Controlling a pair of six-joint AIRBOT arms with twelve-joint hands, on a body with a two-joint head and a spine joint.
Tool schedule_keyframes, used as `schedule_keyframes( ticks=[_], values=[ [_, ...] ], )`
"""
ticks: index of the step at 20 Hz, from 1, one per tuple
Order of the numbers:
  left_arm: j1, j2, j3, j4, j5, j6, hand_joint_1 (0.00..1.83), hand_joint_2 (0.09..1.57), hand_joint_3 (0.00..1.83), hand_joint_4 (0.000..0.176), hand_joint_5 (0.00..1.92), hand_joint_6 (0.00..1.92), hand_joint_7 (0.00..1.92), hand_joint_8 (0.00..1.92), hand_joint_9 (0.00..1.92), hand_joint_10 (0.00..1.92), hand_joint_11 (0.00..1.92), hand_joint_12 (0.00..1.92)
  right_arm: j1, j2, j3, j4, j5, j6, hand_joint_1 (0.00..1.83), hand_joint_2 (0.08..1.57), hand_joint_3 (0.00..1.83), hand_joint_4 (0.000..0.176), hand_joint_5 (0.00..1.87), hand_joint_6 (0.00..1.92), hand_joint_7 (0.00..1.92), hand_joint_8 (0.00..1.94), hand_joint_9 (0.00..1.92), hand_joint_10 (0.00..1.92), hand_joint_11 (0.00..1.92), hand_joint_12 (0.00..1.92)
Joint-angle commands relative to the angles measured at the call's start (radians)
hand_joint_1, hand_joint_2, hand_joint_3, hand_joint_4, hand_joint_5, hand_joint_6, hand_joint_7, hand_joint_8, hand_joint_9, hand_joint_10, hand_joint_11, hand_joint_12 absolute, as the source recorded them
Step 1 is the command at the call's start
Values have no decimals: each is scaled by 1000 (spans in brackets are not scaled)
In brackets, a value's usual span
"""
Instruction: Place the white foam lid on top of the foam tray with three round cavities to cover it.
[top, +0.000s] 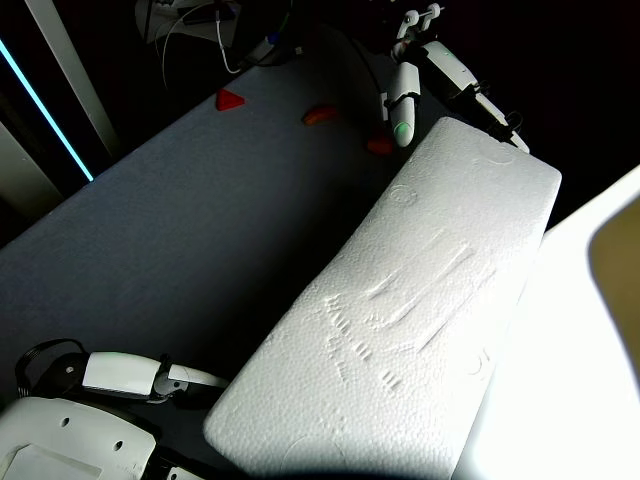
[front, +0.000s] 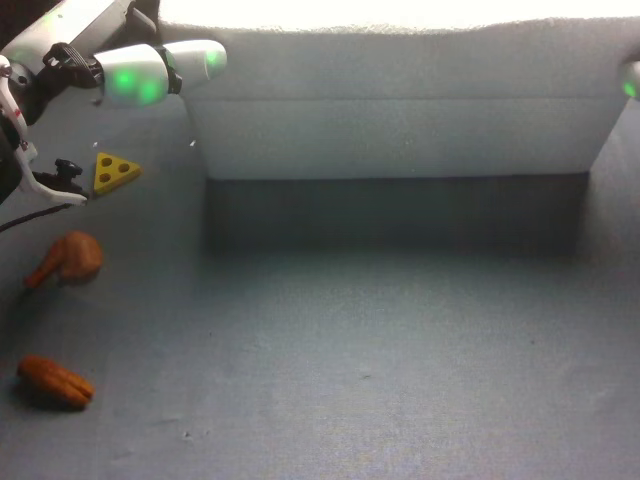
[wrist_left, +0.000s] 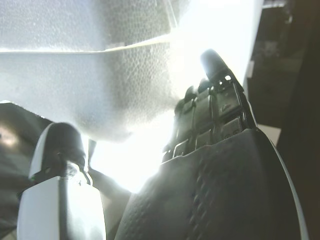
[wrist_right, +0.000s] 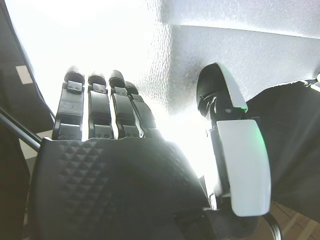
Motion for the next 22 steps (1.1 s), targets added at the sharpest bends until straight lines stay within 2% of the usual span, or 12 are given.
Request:
schedule_keyframes(
  ticks=[1, 5, 6, 7, 8, 9, 10, 11, 12, 14, 17, 22],
  values=[
    [-7, -7, -1, 34, -94, 1, 445, 1077, 0, 103, 0, 0, 0, 0, 0, 0, 0, 1317, 12, 1, 2, -42, 96, -1, 505, 1261, 2, 0, 0, 0, 0, 0, 0, 0, 0, 0],
    [-7, -7, 0, 32, -91, 2, 441, 1066, 0, 124, 0, 0, 0, 0, 0, 0, 0, 1370, 12, 1, 3, -40, 95, -2, 559, 1256, 0, 0, 0, 0, 0, 0, 0, 0, 0, 0],
    [-7, -7, 1, 31, -90, 3, 474, 1079, 2, 102, 0, 0, 0, 0, 0, 0, 0, 1199, 12, 1, 3, -39, 95, -2, 521, 1286, 0, 0, 0, 0, 0, 0, 0, 0, 0, 354],
    [-7, -7, 1, 31, -90, 3, 471, 1077, 0, 90, 0, 0, 0, 0, 0, 0, 0, 1161, 12, 1, 3, -39, 95, -2, 521, 1284, 0, 0, 0, 0, 0, 0, 85, 55, 0, 1033],
    [-7, -7, 2, 30, -89, 4, 490, 1087, 1, 78, 0, 0, 0, 0, 0, 0, 0, 1049, 12, 1, 4, -38, 95, -2, 532, 1282, 0, 0, 0, 0, 0, 0, 75, 70, 0, 1214],
    [-6, -9, 4, 27, -86, 5, 504, 1100, 0, 76, 0, 0, 0, 0, 0, 0, 0, 838, 12, 1, 6, -35, 93, -2, 567, 1290, 1, 0, 0, 0, 38, 8, 15, 513, 0, 1479],
    [-6, -9, 4, 26, -86, 5, 516, 1109, 0, 70, 0, 0, 0, 0, 0, 0, 0, 609, 12, 1, 6, -35, 93, -2, 567, 1290, 1, 0, 0, 0, 61, 16, 2, 682, 0, 1571],
    [-6, -12, 9, 23, -82, 5, 563, 1112, 2, 74, 0, 0, 0, 0, 0, 0, 0, 121, 12, 1, 10, -33, 89, -2, 559, 1281, 0, 0, 0, 0, 47, 9, 0, 639, 0, 1613],
    [-6, -13, 10, 22, -79, 5, 534, 1095, 0, 69, 0, 0, 0, 0, 0, 0, 0, 23, 12, 2, 13, -32, 86, -3, 530, 1272, 0, 0, 0, 0, 9, 1, 0, 413, 0, 1514],
    [-6, -15, 12, 21, -76, 7, 521, 1085, 0, 73, 0, 0, 0, 0, 0, 0, 1, 2, 12, 2, 15, -30, 84, -3, 562, 1268, 0, 0, 0, 0, 0, 0, 0, 337, 0, 1550],
    [36, 4, 10, -46, -109, 37, 541, 1090, 0, 58, 0, 0, 0, 0, 0, 0, 9, 7, 15, 63, -20, 14, 106, -98, 539, 1273, 1, 0, 0, 0, 0, 0, 0, 97, 0, 1185],
    [60, 15, 4, -79, -132, 38, 570, 1099, 0, 58, 0, 0, 0, 0, 0, 0, 0, 0, 15, 63, -34, 28, 121, -102, 498, 1278, 1, 0, 0, 0, 0, 0, 0, 268, 0, 1255]
  ],
)
